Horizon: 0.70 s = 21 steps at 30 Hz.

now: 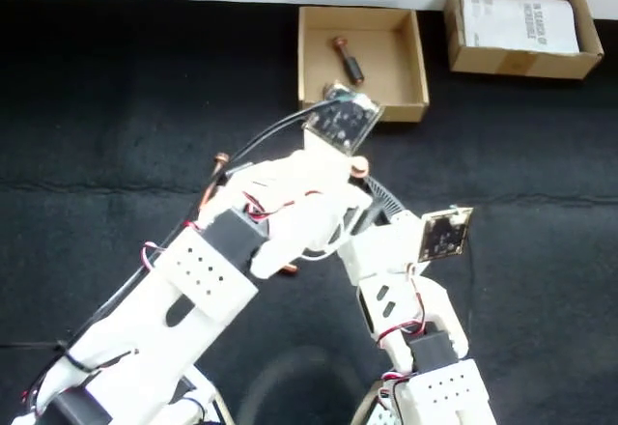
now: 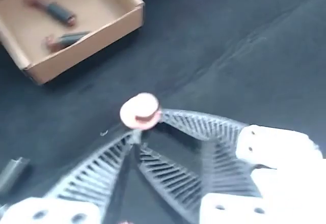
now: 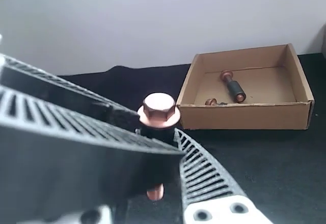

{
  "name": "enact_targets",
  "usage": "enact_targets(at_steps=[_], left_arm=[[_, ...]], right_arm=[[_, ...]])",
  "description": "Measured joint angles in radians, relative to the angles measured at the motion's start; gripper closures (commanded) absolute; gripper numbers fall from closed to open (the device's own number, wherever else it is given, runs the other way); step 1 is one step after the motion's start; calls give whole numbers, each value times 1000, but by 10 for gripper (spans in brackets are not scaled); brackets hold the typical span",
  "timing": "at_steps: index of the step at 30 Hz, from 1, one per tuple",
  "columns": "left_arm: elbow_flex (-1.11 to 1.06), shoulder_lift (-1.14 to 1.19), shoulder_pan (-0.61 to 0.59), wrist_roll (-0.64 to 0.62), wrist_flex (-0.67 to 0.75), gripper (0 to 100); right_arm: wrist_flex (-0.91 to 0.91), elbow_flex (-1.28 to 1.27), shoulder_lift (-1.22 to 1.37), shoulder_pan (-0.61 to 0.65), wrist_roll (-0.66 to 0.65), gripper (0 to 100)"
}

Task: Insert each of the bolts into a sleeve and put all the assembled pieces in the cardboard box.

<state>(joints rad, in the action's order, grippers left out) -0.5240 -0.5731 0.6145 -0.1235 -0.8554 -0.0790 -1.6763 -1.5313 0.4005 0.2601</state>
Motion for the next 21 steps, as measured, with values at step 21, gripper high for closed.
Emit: enact_targets(at_steps=[21], left_arm=[[-25, -446, -203, 123, -124, 992]], right_arm=[[2, 0, 0, -140, 0, 992]])
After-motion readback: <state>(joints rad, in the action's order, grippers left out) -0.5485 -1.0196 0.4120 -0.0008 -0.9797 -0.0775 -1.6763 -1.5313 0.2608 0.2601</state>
